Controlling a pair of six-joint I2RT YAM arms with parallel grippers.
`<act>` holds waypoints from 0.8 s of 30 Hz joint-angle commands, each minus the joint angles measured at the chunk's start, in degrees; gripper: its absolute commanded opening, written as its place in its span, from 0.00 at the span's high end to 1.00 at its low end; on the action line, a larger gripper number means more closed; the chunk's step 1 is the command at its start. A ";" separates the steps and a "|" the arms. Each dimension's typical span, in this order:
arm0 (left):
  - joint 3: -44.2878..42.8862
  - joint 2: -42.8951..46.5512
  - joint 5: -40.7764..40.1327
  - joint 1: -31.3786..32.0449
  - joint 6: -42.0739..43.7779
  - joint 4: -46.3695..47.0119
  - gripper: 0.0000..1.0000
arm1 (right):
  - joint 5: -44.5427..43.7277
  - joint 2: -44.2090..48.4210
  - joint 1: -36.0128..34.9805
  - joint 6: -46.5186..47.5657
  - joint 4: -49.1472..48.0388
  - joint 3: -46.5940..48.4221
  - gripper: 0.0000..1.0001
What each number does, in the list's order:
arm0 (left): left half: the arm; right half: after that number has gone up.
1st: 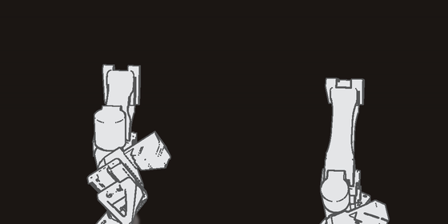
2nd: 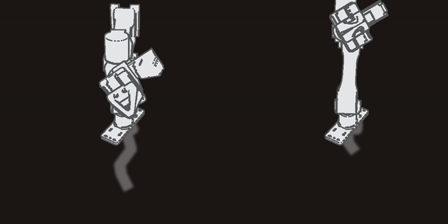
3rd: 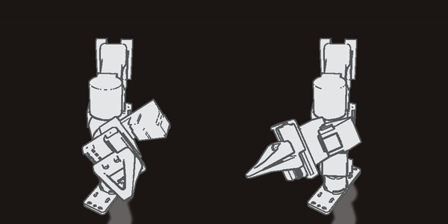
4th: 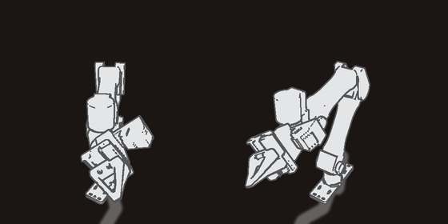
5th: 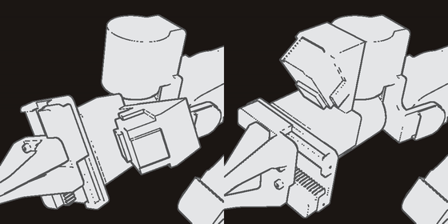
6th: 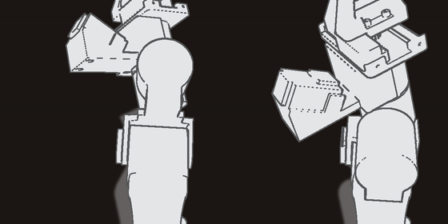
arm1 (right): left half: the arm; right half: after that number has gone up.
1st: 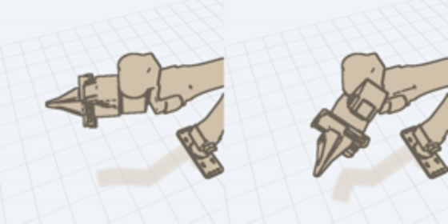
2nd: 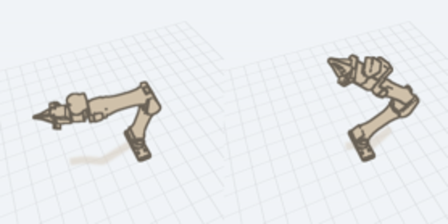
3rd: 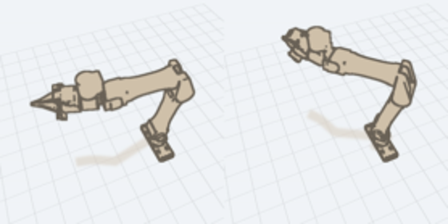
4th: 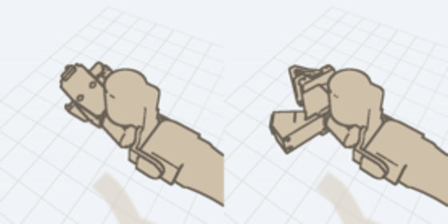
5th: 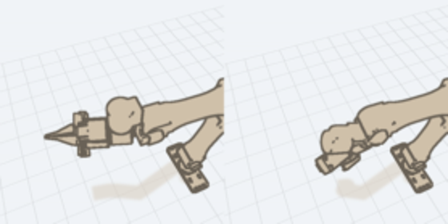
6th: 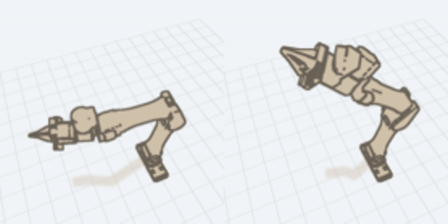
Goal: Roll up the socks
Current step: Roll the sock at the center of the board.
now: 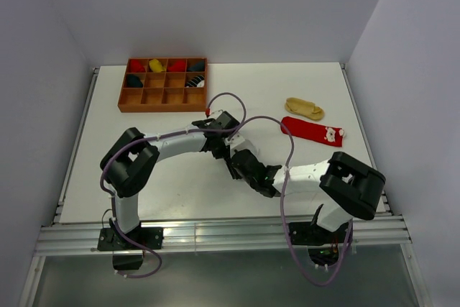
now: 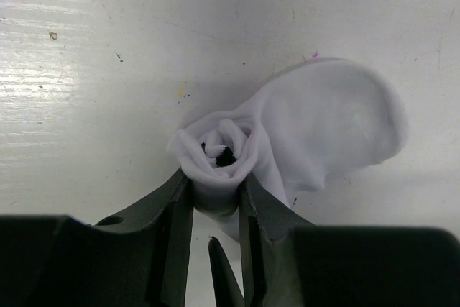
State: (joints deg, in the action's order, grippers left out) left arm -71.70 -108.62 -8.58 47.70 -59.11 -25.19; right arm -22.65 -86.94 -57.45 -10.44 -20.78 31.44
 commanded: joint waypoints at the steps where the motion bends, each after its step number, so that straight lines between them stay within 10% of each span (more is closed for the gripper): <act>1: -0.28 -2.30 0.58 1.17 2.07 -4.43 0.70 | -0.81 -3.14 -0.47 -1.69 0.03 1.96 0.52; 7: -0.37 -2.21 1.28 1.16 2.07 -4.08 0.70 | -2.30 -5.78 -0.38 -4.85 2.67 1.87 0.62; 12: -0.02 -0.99 2.08 0.20 2.07 -3.46 0.64 | -1.70 -7.90 1.02 -7.49 5.57 2.84 1.00; 24: 3.41 4.90 1.11 -3.58 -1.44 -1.00 0.36 | 26.57 -1.66 13.32 -9.34 6.89 0.46 1.00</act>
State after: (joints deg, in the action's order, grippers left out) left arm -70.22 -107.63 -7.81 44.91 -58.92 -24.80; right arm -7.40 -88.14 -46.72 -18.13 -20.60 33.21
